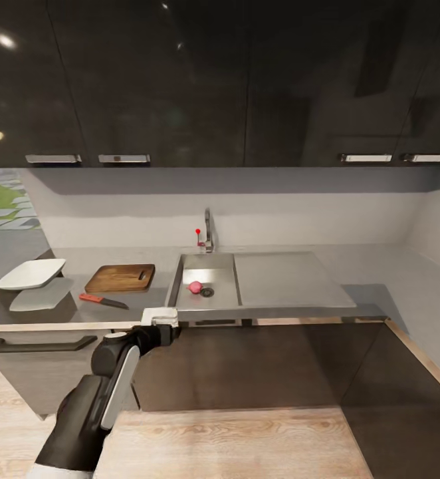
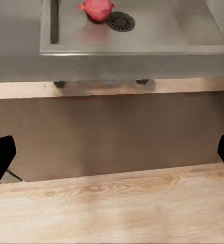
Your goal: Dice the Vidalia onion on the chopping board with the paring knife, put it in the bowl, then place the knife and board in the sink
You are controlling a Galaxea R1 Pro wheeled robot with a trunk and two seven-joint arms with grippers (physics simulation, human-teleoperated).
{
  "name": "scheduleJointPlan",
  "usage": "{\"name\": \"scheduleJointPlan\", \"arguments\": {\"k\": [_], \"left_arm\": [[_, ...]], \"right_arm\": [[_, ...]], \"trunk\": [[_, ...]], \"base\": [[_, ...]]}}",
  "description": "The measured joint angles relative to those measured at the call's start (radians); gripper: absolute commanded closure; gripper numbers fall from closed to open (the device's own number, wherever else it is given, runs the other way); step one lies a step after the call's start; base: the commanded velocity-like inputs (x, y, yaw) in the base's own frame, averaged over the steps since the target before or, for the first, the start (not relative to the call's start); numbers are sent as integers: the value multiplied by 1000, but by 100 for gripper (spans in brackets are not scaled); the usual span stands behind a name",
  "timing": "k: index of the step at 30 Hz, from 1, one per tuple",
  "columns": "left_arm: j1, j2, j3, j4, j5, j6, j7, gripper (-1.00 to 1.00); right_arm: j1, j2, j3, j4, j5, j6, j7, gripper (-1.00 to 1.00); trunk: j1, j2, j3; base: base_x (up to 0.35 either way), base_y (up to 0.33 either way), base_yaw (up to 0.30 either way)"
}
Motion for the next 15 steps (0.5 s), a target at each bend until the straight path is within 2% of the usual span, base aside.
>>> {"name": "scheduleJointPlan", "arguments": {"k": [5,8,11,14,15], "left_arm": [[-128,-4,0,51,1,19,2,-100],[-216,-8,0,134,0,22,17,-100],[-315,-19,0,260,2,22,44,-100],[-465,-57,0,466,2,17,62,-100],[-491,-63,1,498,2,16,64,-100]], "right_arm": [[0,0,0,0,0,0,0,-100],[0,0,0,0,0,0,0,-100],[0,0,-1,0,0,0,0,-100],[0,-1,-1,-1,0,0,-1,-100],[0,-1,-1,-2,0,0,-1,-100]], "trunk": [[0,0,0],[0,0,0],[0,0,0],[0,0,0],[0,0,0]], "base": [[0,0,0],[0,0,0],[0,0,0],[0,0,0],[0,0,0]]}}
